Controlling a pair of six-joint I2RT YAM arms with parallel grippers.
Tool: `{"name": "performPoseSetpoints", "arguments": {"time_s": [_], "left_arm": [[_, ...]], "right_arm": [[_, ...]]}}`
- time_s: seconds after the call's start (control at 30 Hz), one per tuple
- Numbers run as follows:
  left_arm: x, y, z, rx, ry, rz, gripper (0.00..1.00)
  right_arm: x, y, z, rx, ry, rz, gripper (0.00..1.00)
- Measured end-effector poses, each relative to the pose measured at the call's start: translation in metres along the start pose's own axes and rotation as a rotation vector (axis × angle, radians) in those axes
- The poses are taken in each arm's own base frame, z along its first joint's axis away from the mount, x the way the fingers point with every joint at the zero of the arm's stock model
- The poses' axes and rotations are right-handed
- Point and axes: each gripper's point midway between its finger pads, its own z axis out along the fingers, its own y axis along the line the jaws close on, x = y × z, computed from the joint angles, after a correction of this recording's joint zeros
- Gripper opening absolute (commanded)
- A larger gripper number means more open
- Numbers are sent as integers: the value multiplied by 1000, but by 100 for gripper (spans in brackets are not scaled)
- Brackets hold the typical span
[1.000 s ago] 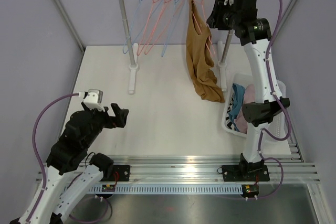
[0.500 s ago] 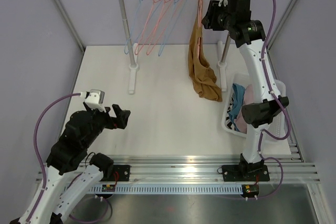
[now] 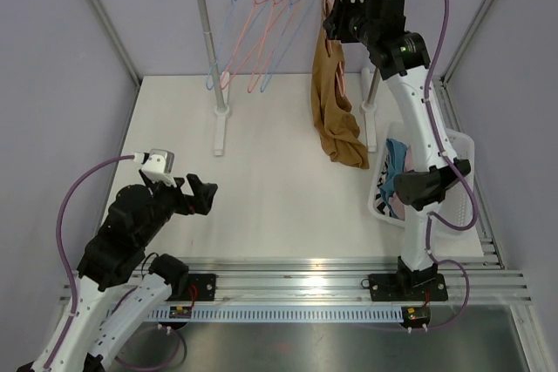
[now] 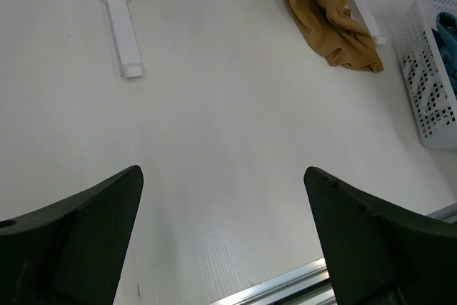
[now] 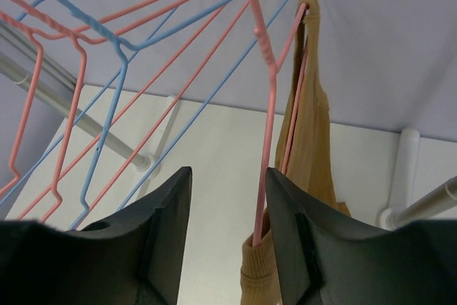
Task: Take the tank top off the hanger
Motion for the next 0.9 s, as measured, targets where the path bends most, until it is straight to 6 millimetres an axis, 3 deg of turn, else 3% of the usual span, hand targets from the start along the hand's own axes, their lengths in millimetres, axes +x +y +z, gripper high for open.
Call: {"name": "performPoseSetpoints", "arguments": {"time_s": [0.13, 0.4, 0.6, 0.67, 0.9], "left_arm": [[2, 0, 1, 0, 4, 0, 99], [1, -1, 1, 5, 2, 0, 99], [1, -2, 0, 13, -3, 0, 99], [1, -2, -1, 16, -2, 0, 99], [1, -3, -1, 23, 0, 3, 99]], "right_arm": [[-6, -5, 8, 48, -30, -30, 44], [12, -24, 25, 134, 3, -90, 44], [27, -34, 35, 168, 42, -126, 7], [29, -36, 37, 173, 46, -134, 1], [29, -36, 37, 175, 44, -130, 0]]}}
